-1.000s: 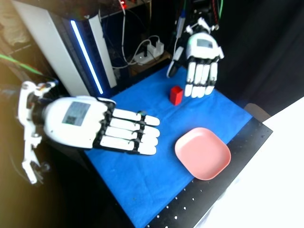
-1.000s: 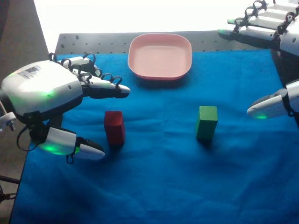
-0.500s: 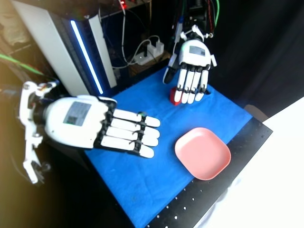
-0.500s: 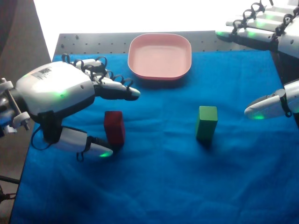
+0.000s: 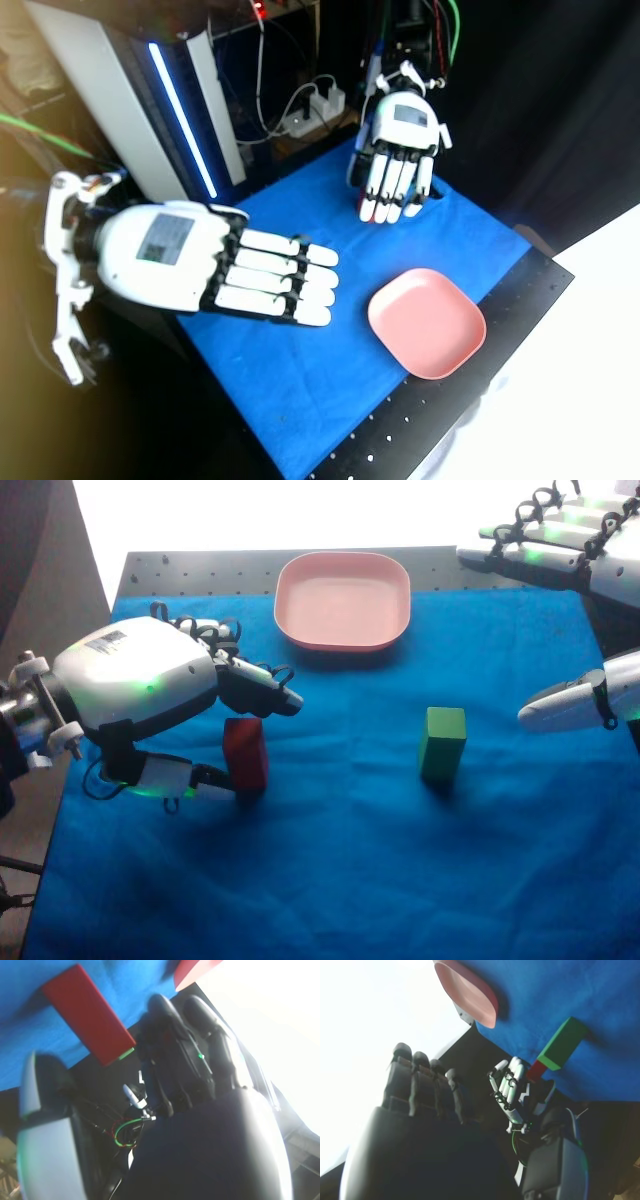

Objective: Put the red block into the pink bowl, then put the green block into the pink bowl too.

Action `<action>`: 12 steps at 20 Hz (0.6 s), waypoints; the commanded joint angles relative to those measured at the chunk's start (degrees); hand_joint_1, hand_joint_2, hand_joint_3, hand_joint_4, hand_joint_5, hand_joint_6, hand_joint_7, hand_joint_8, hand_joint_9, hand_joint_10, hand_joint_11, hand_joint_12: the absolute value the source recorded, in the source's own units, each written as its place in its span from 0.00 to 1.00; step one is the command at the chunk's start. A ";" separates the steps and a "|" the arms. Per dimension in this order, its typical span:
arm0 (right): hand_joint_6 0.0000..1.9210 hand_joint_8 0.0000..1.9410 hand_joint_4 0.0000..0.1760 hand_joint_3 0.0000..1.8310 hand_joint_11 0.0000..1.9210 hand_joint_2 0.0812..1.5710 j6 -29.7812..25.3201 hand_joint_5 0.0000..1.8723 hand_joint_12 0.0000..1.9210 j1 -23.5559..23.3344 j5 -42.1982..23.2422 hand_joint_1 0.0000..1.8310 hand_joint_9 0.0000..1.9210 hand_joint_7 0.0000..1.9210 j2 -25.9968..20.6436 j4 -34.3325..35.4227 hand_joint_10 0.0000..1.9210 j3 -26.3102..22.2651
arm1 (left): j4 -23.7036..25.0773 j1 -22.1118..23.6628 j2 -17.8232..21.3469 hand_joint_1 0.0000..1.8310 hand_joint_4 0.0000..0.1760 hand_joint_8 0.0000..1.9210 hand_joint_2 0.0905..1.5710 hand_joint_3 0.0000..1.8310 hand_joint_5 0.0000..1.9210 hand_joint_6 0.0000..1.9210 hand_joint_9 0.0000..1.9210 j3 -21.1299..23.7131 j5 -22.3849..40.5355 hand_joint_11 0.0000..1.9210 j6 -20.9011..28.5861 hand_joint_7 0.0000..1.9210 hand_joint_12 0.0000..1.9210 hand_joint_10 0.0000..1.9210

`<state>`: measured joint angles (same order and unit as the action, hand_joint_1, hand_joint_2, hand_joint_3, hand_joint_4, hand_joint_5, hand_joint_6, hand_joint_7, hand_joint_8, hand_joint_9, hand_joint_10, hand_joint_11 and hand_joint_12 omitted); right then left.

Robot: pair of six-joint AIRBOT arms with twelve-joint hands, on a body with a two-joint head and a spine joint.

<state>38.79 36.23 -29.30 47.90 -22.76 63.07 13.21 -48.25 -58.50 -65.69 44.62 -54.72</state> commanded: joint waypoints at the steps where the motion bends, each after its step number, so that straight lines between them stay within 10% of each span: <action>1: 0.00 0.00 0.33 0.02 0.00 0.56 -0.18 0.00 0.00 -0.95 -5.99 0.13 0.00 0.00 -0.10 1.73 0.00 0.13 | -1.00 0.75 -0.54 0.69 0.00 0.02 0.56 0.00 0.44 0.02 0.56 -0.10 6.05 0.37 0.08 0.52 0.52 0.05; 2: 0.00 0.00 0.30 0.01 0.00 0.55 -0.18 0.00 0.00 -0.94 -5.99 0.13 0.00 0.00 -0.10 1.75 0.00 0.12 | -1.14 0.75 -0.62 0.79 0.00 0.32 0.59 0.02 0.49 0.02 0.64 -0.18 5.97 0.48 0.08 0.55 0.48 0.27; 3: 0.00 0.00 0.29 0.01 0.00 0.55 -0.18 0.00 0.00 -0.93 -5.99 0.14 0.00 0.00 -0.10 1.76 0.00 0.11 | -1.34 0.75 -0.77 0.82 0.00 0.38 0.60 0.01 0.52 0.02 0.65 -0.39 5.67 0.49 0.08 0.55 0.50 0.33; 4: 0.00 0.00 0.33 0.01 0.00 0.55 -0.18 0.00 0.00 -0.92 -5.99 0.13 0.00 0.00 -0.10 1.78 0.00 0.11 | -1.39 0.75 -0.84 0.77 0.00 0.38 0.64 0.00 0.45 0.43 0.64 -0.52 5.39 0.48 0.08 0.58 0.56 0.40; 5: 0.00 0.00 0.29 0.01 0.00 0.56 -0.18 0.00 0.00 -0.92 -5.99 0.12 0.00 0.00 -0.10 1.78 0.00 0.11 | -1.51 0.74 -0.89 0.76 0.00 0.40 0.66 0.00 0.43 0.53 0.60 -0.67 5.16 0.44 0.08 0.57 0.61 0.46; 8: 0.00 0.00 0.21 0.01 0.00 0.56 -0.18 0.00 0.00 -0.92 -5.99 0.14 0.00 0.00 -0.10 1.81 0.00 0.11 | -2.34 0.73 -1.10 0.76 0.00 0.38 0.66 0.00 0.46 0.47 0.60 -1.40 4.52 0.47 0.08 0.59 0.71 0.53; 10: 0.00 0.00 0.43 0.01 0.00 0.55 -0.18 0.00 0.00 -0.91 -6.00 0.14 0.00 0.00 -0.10 1.81 0.00 0.12 | -2.57 0.73 -1.19 0.76 0.00 0.36 0.65 0.00 0.47 0.45 0.60 -1.73 4.30 0.44 0.08 0.60 0.73 0.53; 12: 0.00 0.00 0.35 0.01 0.00 0.56 -0.18 0.00 0.00 -0.91 -6.00 0.13 0.00 0.00 -0.06 1.82 0.00 0.13 | -2.72 0.74 -1.30 0.77 0.00 0.37 0.65 0.00 0.49 0.39 0.59 -1.94 4.24 0.47 0.08 0.60 0.78 0.57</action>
<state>38.79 36.23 -29.28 47.90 -22.57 63.07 11.27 -48.25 -59.37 -67.44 42.59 -54.61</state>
